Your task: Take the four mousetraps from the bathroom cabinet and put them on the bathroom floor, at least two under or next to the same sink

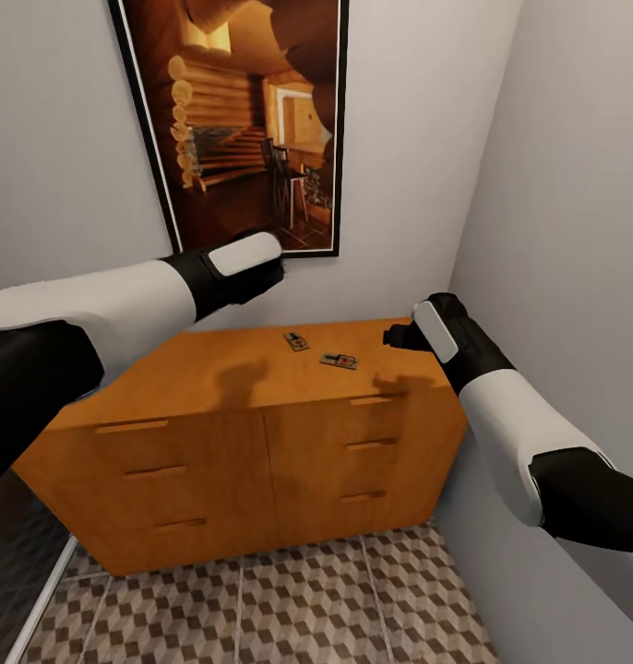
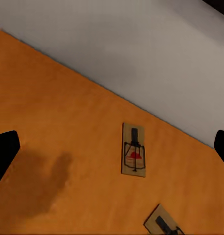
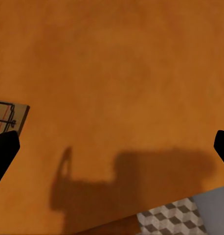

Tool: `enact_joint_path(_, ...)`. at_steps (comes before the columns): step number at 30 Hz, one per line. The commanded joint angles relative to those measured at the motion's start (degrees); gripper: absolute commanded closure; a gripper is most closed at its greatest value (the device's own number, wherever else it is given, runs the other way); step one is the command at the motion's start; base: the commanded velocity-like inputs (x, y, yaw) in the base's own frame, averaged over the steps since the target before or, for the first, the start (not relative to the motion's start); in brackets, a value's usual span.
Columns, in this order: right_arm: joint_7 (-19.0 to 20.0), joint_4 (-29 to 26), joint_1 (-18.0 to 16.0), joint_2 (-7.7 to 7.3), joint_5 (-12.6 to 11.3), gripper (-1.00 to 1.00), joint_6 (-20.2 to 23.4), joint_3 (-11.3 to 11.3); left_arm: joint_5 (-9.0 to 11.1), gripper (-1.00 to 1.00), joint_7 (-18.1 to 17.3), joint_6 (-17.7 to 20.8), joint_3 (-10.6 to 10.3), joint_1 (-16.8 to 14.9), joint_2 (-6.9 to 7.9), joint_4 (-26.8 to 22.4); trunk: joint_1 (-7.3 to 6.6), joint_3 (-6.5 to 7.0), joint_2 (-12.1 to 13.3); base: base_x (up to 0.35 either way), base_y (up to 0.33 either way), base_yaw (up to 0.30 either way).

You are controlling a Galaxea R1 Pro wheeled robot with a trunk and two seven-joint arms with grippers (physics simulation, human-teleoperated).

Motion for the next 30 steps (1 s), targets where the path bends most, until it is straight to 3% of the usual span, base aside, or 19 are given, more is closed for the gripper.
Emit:
enact_joint_path(1, -0.6, 0.0, 0.0, -0.03, -0.7, -1.0, 0.1, 0.2, 0.1, -1.0, 1.1, 0.3, -0.4, 0.0, -0.06, 0.4, 0.0, -0.06, 0.0, 0.0, 0.0, 0.0)
enact_joint_path(5, -0.6, 0.0, 0.7, -0.03, -1.9, -1.0, 0.1, 0.2, 0.1, -1.0, 5.4, 0.3, -0.4, 0.8, -0.14, 1.8, 0.0, -0.06, 0.0, 0.0, 0.0, 0.0)
enact_joint_path(12, -0.6, 0.0, 1.3, -0.03, -3.2, -1.0, 0.0, 0.3, 0.1, -1.0, 9.2, 0.3, -0.4, 2.0, -0.15, 2.4, 0.0, -0.06, 0.0, 0.0, 0.0, 0.0)
enact_joint_path(30, -0.7, -0.1, 1.5, -0.41, -3.6, -1.0, 0.2, 0.3, 0.1, -1.0, 10.1, 0.5, -0.4, 2.4, -1.42, -2.2, 0.0, -0.06, 0.0, 0.032, -0.02, 0.0)
